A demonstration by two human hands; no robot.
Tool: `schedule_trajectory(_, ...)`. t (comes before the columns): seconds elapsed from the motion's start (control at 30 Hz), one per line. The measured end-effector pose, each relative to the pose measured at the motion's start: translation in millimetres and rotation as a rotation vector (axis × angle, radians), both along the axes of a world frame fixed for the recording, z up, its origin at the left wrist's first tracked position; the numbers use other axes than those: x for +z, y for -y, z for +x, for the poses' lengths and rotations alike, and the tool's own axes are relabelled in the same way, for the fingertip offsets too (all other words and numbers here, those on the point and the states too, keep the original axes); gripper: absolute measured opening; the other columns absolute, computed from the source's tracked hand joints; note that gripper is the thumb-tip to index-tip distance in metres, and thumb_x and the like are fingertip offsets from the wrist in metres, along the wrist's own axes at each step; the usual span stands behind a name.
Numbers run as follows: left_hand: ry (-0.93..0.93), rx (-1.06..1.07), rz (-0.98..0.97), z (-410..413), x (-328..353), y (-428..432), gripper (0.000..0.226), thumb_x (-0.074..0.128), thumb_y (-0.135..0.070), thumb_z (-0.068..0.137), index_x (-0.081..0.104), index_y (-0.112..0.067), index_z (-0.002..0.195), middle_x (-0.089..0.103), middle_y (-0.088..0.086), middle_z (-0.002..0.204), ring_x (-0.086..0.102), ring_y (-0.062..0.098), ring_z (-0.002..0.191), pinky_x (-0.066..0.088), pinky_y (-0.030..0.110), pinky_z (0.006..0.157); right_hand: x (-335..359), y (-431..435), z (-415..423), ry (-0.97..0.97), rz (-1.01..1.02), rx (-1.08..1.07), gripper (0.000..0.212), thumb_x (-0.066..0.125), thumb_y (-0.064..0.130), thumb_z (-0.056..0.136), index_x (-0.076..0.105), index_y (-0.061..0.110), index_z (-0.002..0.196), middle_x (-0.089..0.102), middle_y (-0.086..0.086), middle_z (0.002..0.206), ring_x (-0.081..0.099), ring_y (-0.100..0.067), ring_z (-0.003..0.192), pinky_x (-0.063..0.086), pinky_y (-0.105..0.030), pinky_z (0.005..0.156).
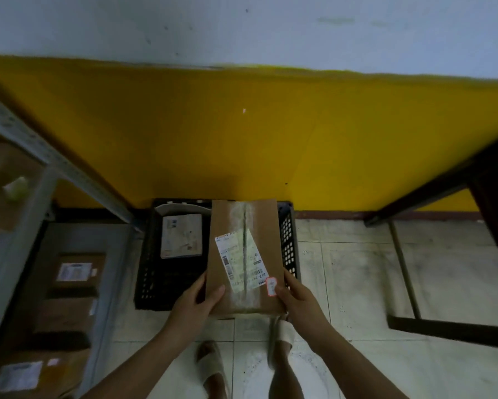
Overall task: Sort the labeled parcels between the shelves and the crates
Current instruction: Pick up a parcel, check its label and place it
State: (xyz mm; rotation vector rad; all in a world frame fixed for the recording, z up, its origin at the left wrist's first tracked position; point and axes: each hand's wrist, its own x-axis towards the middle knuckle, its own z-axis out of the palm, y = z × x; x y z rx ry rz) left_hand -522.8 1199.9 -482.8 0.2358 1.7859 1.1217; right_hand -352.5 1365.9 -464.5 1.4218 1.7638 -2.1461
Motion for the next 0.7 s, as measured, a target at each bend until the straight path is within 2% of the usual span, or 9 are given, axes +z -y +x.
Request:
schedule_trajectory(0.07, 0.029, -0.014, -0.05, -1, -36, -27, 0.053, 0.065, -0.041, 0.094, 0.049, -0.04, 0.144, 0.066, -0.018, 0.126, 0.063, 0.0, 0.112, 0.049, 0.02, 0.095, -33, -21, 0, 0.031, 0.01, -0.023, 0.033, 0.05, 0.024, 0.103, 0.055, 0.047, 0.127, 0.072, 0.014, 0.116, 0.07, -0.004, 0.103, 0.059, -0.029, 0.088)
schedule_trajectory(0.2, 0.069, -0.001, -0.131, -5, -135, -88, 0.047, 0.067, -0.035, 0.094, 0.053, -0.038, 0.138, 0.067, -0.016, 0.12, 0.064, 0.004, 0.108, 0.052, 0.023, 0.095, -127, -74, -7, 0.094, 0.075, -0.024, 0.029, 0.049, 0.018, 0.104, 0.058, 0.043, 0.114, 0.071, 0.031, 0.098, 0.071, 0.001, 0.093, 0.059, -0.02, 0.074)
schedule_trajectory(0.33, 0.1, 0.046, -0.145, -1, -254, -145, 0.046, 0.068, -0.025, 0.095, 0.056, -0.031, 0.139, 0.067, -0.007, 0.128, 0.064, 0.011, 0.114, 0.053, 0.033, 0.103, -254, -125, -8, 0.187, 0.108, -0.05, 0.034, 0.052, 0.031, 0.103, 0.05, 0.052, 0.129, 0.074, 0.013, 0.109, 0.073, -0.008, 0.094, 0.062, -0.028, 0.081)
schedule_trajectory(0.43, 0.155, 0.105, -0.157, 0, -338, -183, 0.046, 0.066, -0.019, 0.096, 0.054, -0.029, 0.14, 0.065, -0.007, 0.128, 0.063, 0.017, 0.119, 0.052, 0.039, 0.104, -337, -160, -11, 0.232, 0.12, -0.04, 0.038, 0.051, 0.021, 0.104, 0.044, 0.039, 0.136, 0.069, 0.009, 0.114, 0.071, -0.003, 0.097, 0.057, -0.014, 0.074)
schedule_trajectory(0.5, 0.208, 0.142, -0.164, 1, -385, -205, 0.043, 0.064, -0.018, 0.097, 0.052, -0.033, 0.136, 0.062, -0.009, 0.125, 0.061, 0.018, 0.117, 0.051, 0.041, 0.101, -381, -180, -16, 0.244, 0.094, -0.006, 0.032, 0.05, 0.017, 0.104, 0.043, 0.035, 0.129, 0.064, 0.016, 0.106, 0.069, 0.006, 0.085, 0.052, -0.008, 0.066)
schedule_trajectory(0.6, 0.271, 0.203, -0.184, 2, -445, -230, 0.043, 0.059, -0.013, 0.1, 0.049, -0.031, 0.137, 0.058, -0.004, 0.127, 0.058, 0.021, 0.111, 0.051, 0.039, 0.087, -433, -199, -27, 0.251, 0.094, 0.1, 0.017, 0.044, 0.024, 0.105, 0.037, 0.035, 0.115, 0.055, 0.025, 0.096, 0.063, 0.008, 0.074, 0.048, -0.003, 0.061)
schedule_trajectory(0.67, 0.276, 0.239, -0.189, 0, -481, -242, 0.048, 0.059, -0.011, 0.1, 0.048, -0.026, 0.144, 0.056, 0.001, 0.135, 0.056, 0.024, 0.114, 0.051, 0.043, 0.089, -463, -204, -34, 0.274, 0.176, 0.143, 0.011, 0.046, 0.033, 0.104, 0.046, 0.031, 0.115, 0.064, 0.013, 0.104, 0.068, 0.002, 0.088, 0.055, -0.011, 0.072)
schedule_trajectory(0.7, 0.265, 0.248, -0.178, -2, -496, -245, 0.051, 0.06, -0.01, 0.099, 0.047, -0.024, 0.146, 0.057, 0.003, 0.137, 0.056, 0.025, 0.116, 0.052, 0.045, 0.09, -479, -205, -34, 0.273, 0.205, 0.167, 0.024, 0.047, 0.043, 0.099, 0.049, 0.03, 0.12, 0.065, 0.005, 0.115, 0.069, -0.006, 0.102, 0.059, -0.023, 0.083)
